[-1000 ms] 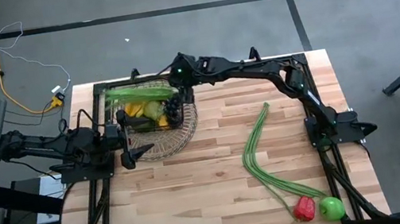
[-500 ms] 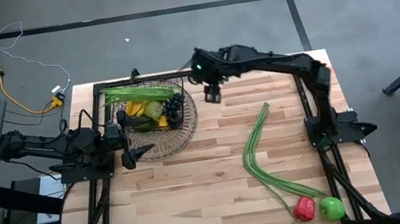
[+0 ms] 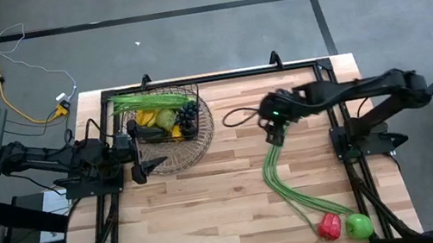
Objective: Build produce basket
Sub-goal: Put the red chili pepper into the wire basket
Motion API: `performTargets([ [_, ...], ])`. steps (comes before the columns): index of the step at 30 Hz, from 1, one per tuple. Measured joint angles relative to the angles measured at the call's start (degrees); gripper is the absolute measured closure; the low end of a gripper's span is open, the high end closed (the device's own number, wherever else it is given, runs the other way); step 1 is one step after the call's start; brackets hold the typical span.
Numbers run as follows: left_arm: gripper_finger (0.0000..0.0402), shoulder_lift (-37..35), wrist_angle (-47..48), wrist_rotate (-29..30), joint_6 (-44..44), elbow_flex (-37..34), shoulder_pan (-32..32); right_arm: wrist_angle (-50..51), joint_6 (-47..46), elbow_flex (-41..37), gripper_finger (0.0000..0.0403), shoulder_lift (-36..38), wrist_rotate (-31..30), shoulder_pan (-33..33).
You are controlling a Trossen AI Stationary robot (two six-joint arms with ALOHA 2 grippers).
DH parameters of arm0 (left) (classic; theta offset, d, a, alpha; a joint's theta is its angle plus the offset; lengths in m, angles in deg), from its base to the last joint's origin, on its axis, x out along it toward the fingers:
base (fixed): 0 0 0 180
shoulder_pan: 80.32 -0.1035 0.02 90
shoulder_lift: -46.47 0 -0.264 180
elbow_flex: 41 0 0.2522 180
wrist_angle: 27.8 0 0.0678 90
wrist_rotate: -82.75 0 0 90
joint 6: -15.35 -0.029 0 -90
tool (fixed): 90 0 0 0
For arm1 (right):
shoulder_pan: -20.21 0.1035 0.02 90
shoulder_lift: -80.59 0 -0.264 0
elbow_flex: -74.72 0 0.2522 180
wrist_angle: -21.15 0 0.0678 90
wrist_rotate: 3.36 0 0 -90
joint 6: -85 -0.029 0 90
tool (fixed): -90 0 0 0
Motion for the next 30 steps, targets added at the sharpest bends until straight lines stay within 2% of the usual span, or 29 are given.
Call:
performTargets([
  [6,0.0002,0.00,-0.01,0.00,-0.02,0.00,-0.02,-3.51,-17.88,-7.79,0.0187,8.41,-1.13,4.33],
  [8,0.0002,0.00,-0.02,0.00,-0.04,0.00,-0.02,-8.52,-19.01,-10.93,0.0187,9.82,-2.11,5.19],
  [10,0.0002,0.00,-0.03,0.00,-0.82,0.00,-0.02,-17.77,-14.74,-15.07,0.0187,10.47,-4.27,6.28],
  [14,0.0002,0.03,-0.03,0.07,-2.70,0.00,-0.02,-46.77,-2.76,-25.62,0.0187,9.67,-8.52,7.25],
  [18,0.0002,0.04,0.05,0.83,-4.44,0.00,-0.02,-76.78,7.32,-34.61,0.0187,7.12,-8.57,5.51],
  [21,0.0002,0.04,0.36,2.44,-5.09,0.00,-0.02,-92.16,11.25,-38.26,0.0187,5.23,-6.99,3.74],
  [24,0.0002,0.04,0.36,3.04,-5.44,0.00,-0.04,-98.73,12.99,-38.96,0.0187,3.56,-2.40,2.18],
  [27,0.0002,0.04,0.36,3.04,-5.60,0.00,-0.04,-99.18,13.73,-37.82,0.0187,2.39,1.59,1.58],
  [30,0.0002,0.09,-0.86,3.04,-5.83,-0.88,-0.04,-98.77,15.13,-37.08,0.0187,1.37,2.35,1.64],
])
